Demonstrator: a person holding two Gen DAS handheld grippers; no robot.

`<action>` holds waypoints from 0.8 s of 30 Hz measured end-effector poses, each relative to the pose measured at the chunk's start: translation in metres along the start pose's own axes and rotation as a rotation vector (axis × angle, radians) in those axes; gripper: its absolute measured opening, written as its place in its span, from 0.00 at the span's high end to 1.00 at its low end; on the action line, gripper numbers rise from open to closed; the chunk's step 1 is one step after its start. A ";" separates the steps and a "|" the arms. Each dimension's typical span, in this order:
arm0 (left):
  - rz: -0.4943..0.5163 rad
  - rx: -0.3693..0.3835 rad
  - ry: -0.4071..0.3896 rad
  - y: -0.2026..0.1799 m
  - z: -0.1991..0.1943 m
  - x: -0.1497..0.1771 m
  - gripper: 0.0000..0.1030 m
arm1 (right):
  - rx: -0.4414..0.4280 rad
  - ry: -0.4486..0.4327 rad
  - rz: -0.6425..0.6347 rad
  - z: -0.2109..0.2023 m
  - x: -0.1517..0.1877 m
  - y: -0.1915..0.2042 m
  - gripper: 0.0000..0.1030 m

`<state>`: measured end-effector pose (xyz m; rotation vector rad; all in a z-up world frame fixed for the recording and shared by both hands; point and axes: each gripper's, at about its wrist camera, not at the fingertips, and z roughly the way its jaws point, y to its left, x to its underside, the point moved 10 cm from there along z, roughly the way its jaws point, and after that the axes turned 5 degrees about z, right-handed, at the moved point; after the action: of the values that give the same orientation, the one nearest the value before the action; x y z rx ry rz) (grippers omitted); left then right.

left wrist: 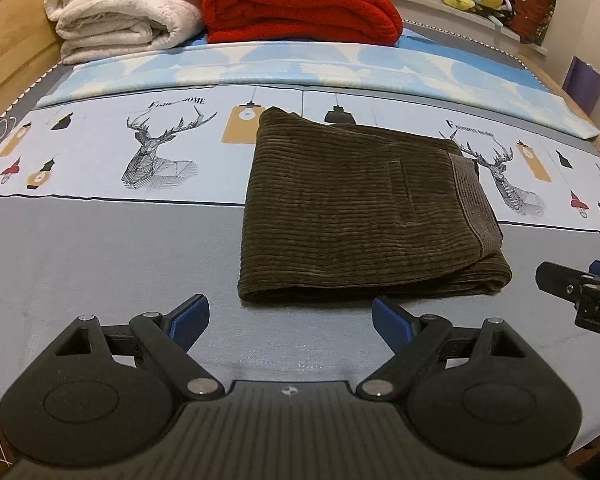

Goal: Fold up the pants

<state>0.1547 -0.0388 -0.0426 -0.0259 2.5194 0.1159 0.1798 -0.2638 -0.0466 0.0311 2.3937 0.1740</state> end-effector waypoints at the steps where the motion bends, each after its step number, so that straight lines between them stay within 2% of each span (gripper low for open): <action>1: 0.000 0.002 -0.001 -0.001 0.000 0.000 0.11 | 0.000 0.001 -0.002 0.000 0.000 -0.001 0.20; 24: 0.005 0.023 -0.011 -0.003 -0.002 -0.003 0.11 | 0.010 0.012 -0.024 0.003 0.003 0.003 0.20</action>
<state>0.1563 -0.0415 -0.0393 -0.0093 2.5095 0.0885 0.1801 -0.2603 -0.0506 0.0056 2.4062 0.1518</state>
